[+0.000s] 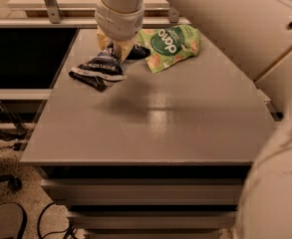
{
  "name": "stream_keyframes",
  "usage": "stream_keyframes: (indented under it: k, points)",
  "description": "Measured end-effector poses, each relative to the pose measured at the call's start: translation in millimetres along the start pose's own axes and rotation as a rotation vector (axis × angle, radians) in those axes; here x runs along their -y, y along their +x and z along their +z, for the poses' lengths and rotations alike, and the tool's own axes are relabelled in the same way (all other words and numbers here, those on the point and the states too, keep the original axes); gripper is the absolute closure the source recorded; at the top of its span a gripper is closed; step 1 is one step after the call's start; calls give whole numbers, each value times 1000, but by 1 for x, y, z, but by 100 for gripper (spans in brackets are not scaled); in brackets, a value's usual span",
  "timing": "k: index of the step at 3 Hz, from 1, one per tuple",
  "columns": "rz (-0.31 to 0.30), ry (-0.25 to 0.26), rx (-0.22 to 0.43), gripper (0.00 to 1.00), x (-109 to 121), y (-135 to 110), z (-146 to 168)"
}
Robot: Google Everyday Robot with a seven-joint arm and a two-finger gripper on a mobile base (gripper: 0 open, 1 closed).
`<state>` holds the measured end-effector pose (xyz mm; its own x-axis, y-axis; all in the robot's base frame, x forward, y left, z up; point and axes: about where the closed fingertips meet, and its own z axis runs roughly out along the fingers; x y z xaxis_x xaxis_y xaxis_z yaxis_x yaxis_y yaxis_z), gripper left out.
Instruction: Move blue chip bag near rxbar chocolate
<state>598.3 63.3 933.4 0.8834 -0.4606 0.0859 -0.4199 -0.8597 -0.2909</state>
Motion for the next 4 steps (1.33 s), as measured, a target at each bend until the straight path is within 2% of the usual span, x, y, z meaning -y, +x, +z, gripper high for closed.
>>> stream_keyframes:
  k: [1, 2, 4]
  points:
    - [-38, 2, 19, 100, 24, 10, 11]
    - [-36, 1, 24, 83, 39, 24, 21]
    - [-12, 6, 24, 36, 51, 48, 30]
